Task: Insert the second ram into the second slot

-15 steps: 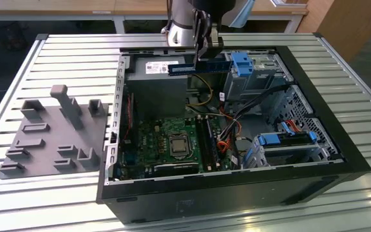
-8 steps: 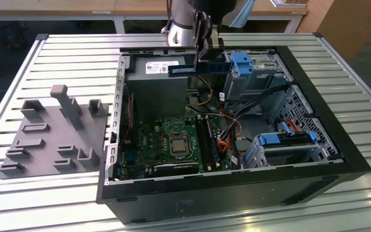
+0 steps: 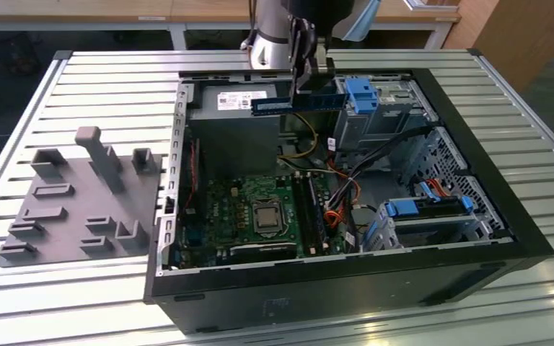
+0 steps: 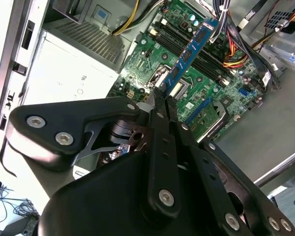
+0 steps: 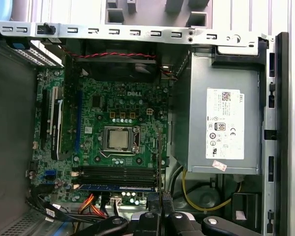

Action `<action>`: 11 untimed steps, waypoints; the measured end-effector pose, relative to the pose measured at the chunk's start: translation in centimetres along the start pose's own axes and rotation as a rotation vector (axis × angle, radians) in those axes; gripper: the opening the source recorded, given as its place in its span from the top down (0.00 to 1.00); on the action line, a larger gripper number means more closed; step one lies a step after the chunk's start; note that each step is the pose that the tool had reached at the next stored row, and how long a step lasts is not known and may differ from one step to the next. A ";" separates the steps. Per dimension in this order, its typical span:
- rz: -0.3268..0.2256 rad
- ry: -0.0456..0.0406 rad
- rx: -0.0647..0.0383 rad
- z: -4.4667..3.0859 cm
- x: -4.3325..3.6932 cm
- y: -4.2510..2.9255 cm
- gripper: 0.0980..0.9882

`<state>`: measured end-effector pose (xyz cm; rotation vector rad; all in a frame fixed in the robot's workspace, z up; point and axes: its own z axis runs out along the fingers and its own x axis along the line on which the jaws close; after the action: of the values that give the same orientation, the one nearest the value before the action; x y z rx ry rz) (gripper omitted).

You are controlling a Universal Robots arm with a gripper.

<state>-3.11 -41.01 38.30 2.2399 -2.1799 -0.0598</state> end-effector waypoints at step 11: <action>0.000 0.0000 0.000 -0.03 1.56 0.04 0.96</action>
<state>-3.11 -42.56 38.30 2.2399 -2.1799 -0.0598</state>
